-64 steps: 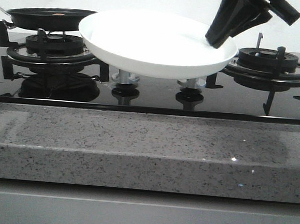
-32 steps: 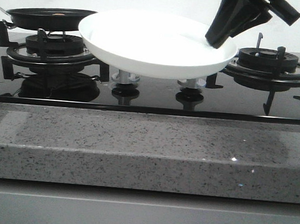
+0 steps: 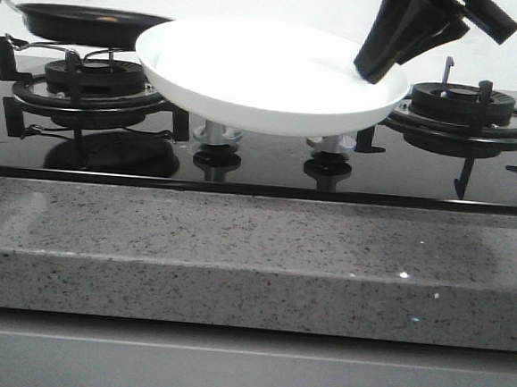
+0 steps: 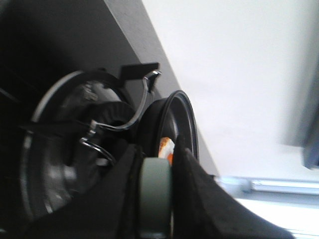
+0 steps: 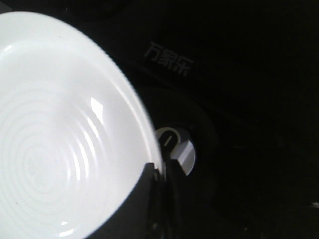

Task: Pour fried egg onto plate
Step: 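Lift the black pan by its green handle and tip the egg onto the plate, then lower the empty pan back onto its burner with the left gripper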

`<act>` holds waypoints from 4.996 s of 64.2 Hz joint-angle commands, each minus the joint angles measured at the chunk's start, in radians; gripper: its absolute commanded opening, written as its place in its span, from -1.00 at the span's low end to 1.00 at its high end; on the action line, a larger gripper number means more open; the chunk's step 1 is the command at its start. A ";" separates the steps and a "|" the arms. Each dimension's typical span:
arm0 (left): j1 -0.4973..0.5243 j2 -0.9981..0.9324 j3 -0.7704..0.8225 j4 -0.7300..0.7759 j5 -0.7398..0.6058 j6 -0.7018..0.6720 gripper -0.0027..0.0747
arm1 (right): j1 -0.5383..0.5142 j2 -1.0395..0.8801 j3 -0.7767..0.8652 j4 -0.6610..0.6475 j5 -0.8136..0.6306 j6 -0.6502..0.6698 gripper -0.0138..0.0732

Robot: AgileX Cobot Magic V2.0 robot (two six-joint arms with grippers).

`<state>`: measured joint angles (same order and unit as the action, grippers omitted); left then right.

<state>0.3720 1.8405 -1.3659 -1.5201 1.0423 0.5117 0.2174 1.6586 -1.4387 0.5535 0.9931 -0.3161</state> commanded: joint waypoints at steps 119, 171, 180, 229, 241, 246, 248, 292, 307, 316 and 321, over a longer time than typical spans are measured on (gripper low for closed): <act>-0.834 -0.804 0.271 0.302 -0.751 0.897 -0.98 | 0.000 -0.047 -0.023 0.046 -0.021 -0.008 -0.82; -0.845 -0.814 0.291 -0.013 -0.920 0.860 -0.98 | 0.000 -0.047 -0.023 0.046 -0.019 -0.008 -0.82; -0.734 -0.806 0.291 -0.277 -0.866 0.860 -0.98 | 0.000 -0.047 -0.023 0.046 -0.019 -0.008 -0.82; -0.064 -0.305 0.171 -0.340 -0.128 0.144 -0.98 | 0.000 -0.047 -0.023 0.046 -0.019 -0.008 -0.82; -0.041 -0.197 0.142 -0.340 -0.132 0.124 -0.98 | 0.000 -0.047 -0.023 0.046 -0.019 -0.008 -0.82; -0.040 -0.164 0.140 -0.340 -0.132 0.124 -0.98 | 0.000 -0.047 -0.023 0.046 -0.019 -0.008 -0.82; -0.038 -0.154 0.140 -0.340 -0.132 0.124 -0.98 | 0.000 -0.047 -0.023 0.046 -0.019 -0.008 -0.82; -0.038 -0.109 0.140 -0.241 -0.142 0.124 -0.98 | 0.000 -0.047 -0.023 0.046 -0.019 -0.008 -0.82; -0.038 -0.109 0.140 -0.240 -0.135 0.154 -0.50 | 0.000 -0.047 -0.023 0.046 -0.019 -0.008 -0.82; -0.038 -0.109 0.140 -0.240 -0.097 0.171 0.04 | 0.000 -0.047 -0.023 0.046 -0.019 -0.008 -0.82; -0.038 -0.109 0.140 -0.237 -0.074 0.186 0.26 | 0.000 -0.047 -0.023 0.046 -0.019 -0.008 -0.82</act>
<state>0.3300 1.7765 -1.1899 -1.7003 0.8962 0.6780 0.2174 1.6586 -1.4352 0.5484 1.0010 -0.3215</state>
